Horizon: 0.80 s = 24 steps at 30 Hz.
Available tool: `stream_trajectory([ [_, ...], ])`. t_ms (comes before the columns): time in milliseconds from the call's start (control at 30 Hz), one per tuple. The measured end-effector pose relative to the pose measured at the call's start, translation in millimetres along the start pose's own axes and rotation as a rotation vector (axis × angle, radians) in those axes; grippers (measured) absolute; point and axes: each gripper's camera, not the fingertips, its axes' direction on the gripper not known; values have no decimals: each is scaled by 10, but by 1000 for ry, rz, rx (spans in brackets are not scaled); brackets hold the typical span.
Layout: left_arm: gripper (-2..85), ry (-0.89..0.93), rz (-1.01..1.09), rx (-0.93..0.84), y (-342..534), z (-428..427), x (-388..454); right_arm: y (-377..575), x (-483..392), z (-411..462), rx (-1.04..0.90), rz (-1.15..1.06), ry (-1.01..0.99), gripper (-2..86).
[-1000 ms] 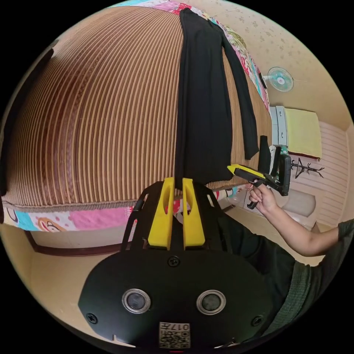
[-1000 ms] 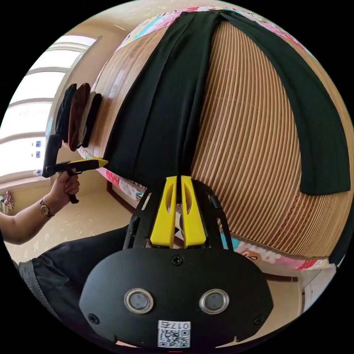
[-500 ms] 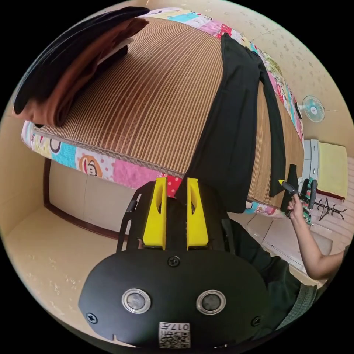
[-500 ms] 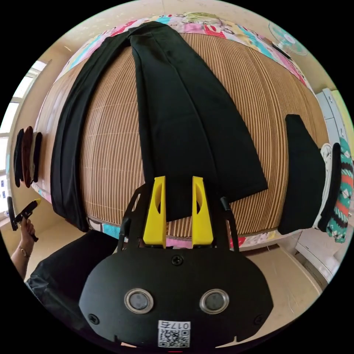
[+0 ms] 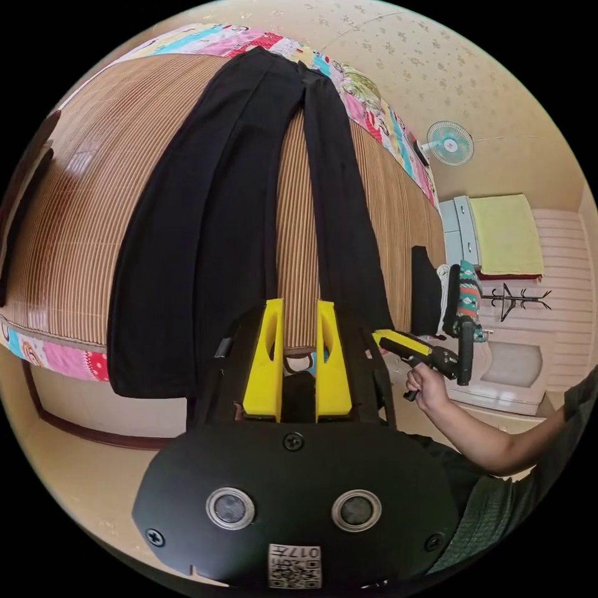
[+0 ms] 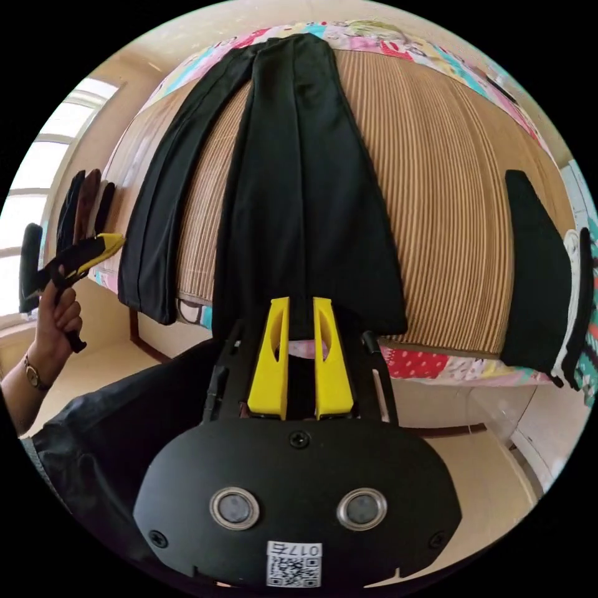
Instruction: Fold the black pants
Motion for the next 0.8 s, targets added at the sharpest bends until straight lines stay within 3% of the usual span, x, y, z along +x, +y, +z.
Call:
stream_trajectory([
  [133, 83, 46, -38, -9, 165, 209, -64, 222, 820, -201, 9, 141, -13, 94],
  [233, 82, 73, -19, -13, 208, 292, -63, 341, 1067, -107, -88, 82, -143, 108],
  [333, 82, 92, 0, -26, 237, 341, -45, 550, 1085, -167, -96, 54, -125, 94],
  [500, 84, 155, 76, -27, 236, 266, 246, 889, 878, -731, -37, -25, -275, 38],
  [667, 146, 218, 204, -98, 11, 271, 937, 1171, 106, -1605, 32, -323, -498, 30],
  [800, 164, 68, 192, -220, -166, 508, 1292, 1242, -321, -1917, 36, -496, -590, 29],
])
